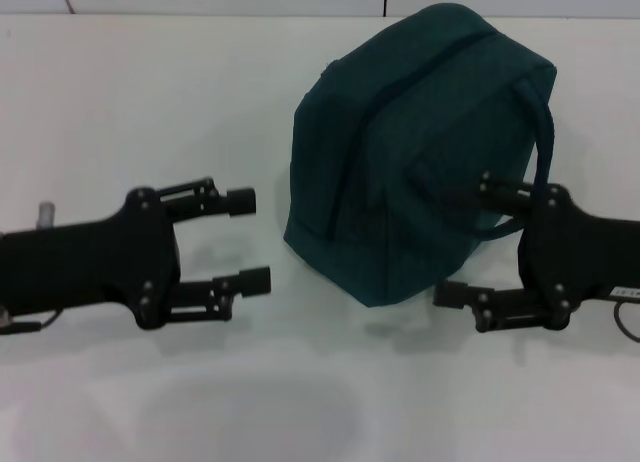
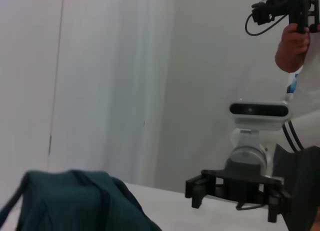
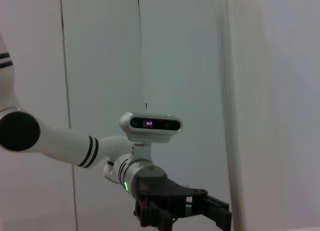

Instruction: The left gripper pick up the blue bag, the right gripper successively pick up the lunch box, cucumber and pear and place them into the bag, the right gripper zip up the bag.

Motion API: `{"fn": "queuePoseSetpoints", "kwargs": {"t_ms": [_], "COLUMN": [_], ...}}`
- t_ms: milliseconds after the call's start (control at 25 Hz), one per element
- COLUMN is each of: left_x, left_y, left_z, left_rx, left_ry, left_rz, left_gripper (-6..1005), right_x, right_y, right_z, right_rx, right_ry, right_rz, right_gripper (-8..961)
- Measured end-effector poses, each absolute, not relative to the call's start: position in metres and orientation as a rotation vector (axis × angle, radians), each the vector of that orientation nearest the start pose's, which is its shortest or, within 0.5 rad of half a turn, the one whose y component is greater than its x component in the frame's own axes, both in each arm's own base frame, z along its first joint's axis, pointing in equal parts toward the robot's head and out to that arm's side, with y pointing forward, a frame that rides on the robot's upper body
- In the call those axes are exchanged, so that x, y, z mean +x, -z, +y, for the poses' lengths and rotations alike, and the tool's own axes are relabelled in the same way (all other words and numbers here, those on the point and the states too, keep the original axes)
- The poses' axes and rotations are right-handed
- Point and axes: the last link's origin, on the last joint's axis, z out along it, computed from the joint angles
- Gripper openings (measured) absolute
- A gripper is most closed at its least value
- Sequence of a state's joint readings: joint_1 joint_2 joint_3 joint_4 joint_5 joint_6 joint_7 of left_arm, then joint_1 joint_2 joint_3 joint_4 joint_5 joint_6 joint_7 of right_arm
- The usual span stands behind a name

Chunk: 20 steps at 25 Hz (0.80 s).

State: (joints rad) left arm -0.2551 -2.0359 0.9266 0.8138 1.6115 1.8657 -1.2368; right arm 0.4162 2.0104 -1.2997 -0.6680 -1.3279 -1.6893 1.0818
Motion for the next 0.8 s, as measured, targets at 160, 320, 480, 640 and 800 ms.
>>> {"fn": "queuePoseSetpoints", "kwargs": {"t_ms": [160,320,480,640,800], "left_x": [-0.270,-0.274,-0.278,-0.280,-0.280], "left_y": [-0.034,-0.033,-0.031,-0.031,-0.031], "left_z": [0.248,0.244,0.240,0.237,0.236], "left_rx": [-2.758,-2.763,-2.775,-2.778,-2.779], "left_ry": [1.062,1.054,1.059,1.062,1.065], "left_rz": [-0.314,-0.333,-0.364,-0.379,-0.381], "left_gripper": [786,786,786,786,786], "right_x": [0.215,0.218,0.220,0.220,0.221], "right_y": [0.014,0.019,0.021,0.022,0.022], "right_z": [0.287,0.285,0.286,0.285,0.285], "right_rx": [-2.831,-2.839,-2.838,-2.838,-2.838], "right_ry": [-1.154,-1.139,-1.129,-1.130,-1.135], "right_rz": [0.076,0.081,0.095,0.103,0.106], "right_gripper": [888,888,888,888,888]}}
